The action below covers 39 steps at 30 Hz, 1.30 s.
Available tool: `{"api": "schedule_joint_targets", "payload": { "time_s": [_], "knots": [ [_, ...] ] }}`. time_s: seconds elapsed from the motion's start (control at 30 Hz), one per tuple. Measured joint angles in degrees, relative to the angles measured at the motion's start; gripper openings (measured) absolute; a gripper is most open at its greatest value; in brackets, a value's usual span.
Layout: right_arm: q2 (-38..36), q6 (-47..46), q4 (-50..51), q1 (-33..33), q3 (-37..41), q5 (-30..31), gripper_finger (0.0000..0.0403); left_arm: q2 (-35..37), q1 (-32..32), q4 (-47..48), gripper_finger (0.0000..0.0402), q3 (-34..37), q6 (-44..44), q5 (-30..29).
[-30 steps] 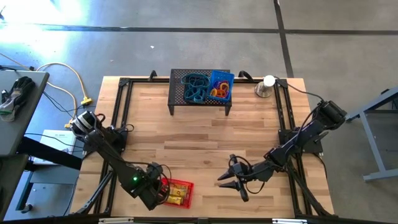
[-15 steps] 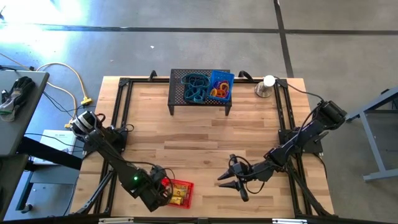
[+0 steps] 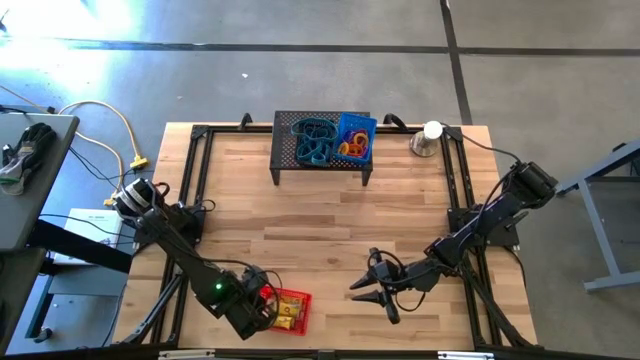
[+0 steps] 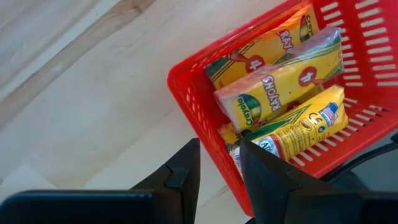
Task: Pick & Place Office Desk Supplies
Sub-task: Put the red bin with crayon boxes on the shelf
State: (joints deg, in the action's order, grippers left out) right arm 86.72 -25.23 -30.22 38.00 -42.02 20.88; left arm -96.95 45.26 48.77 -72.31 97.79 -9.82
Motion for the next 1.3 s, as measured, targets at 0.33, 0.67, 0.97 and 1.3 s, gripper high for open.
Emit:
{"api": "schedule_joint_targets", "payload": {
  "time_s": [0.33,0.67,0.97,1.3],
  "knots": [
    [0.0,0.0,0.01,0.0,0.0,0.0,0.0111,-0.01,-0.01,-0.02,0.0108,0.0,-0.5,0.59],
    [0.0,0.02,0.03,0.0,0.0,0.0,0.0111,-0.02,0.01,-1.4,0.0108,-0.02,-0.87,1.49],
    [0.0,0.02,0.04,0.0,0.0,0.0,0.0111,-0.39,0.01,-1.52,0.0108,-0.04,-3.71,2.23],
    [0.0,0.02,0.04,0.0,0.0,0.0,0.0111,-0.39,0.01,-1.35,0.0108,0.33,0.82,2.49]
  ]
}}
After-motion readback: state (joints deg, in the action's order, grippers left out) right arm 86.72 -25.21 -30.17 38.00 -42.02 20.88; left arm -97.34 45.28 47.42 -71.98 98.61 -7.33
